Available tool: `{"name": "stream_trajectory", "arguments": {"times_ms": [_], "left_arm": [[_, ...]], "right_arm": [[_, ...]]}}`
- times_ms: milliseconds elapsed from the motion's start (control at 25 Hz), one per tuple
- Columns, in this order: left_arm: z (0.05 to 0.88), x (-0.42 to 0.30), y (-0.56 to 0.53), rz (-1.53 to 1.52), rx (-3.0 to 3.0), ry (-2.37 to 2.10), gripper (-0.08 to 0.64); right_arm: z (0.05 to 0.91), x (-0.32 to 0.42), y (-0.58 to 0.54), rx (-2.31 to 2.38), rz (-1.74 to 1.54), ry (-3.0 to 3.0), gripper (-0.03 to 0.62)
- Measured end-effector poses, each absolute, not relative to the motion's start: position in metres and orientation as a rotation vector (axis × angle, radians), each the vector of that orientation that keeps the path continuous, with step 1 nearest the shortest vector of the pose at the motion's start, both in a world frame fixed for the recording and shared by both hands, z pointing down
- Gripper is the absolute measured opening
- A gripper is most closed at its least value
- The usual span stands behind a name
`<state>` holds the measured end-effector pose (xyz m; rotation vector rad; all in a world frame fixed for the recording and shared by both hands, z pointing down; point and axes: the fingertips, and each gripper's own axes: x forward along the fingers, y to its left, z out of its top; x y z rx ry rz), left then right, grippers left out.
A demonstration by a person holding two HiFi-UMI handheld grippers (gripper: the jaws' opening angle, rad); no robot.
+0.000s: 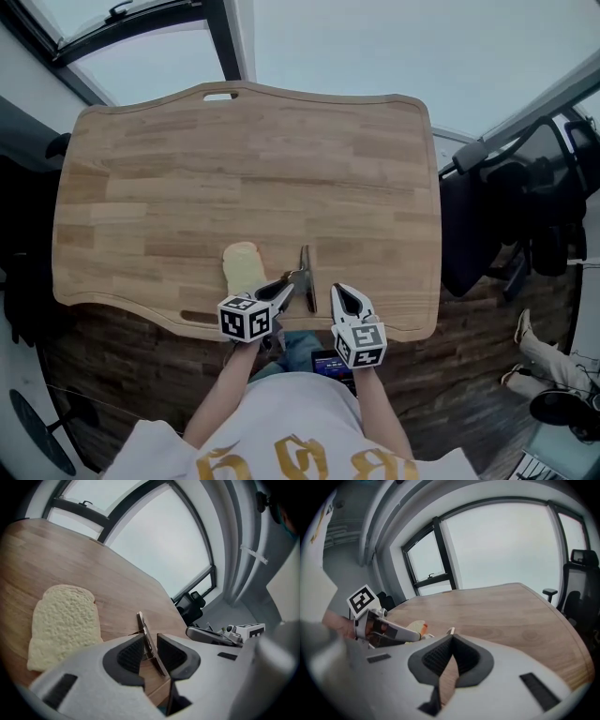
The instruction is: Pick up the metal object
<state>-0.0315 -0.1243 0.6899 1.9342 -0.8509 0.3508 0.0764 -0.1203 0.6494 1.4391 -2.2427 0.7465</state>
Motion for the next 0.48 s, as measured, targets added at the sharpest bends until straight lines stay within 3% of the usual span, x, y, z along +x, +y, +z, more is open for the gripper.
{"name": "stream_trajectory", "arguments": {"times_ms": [480], "left_arm": [[0.704,-0.024,-0.125,0.353,1.839,-0.799,0.127]], "right_arm": [[0.661,0.067,-0.131,1.388,0.793,-2.262,0.011]]}}
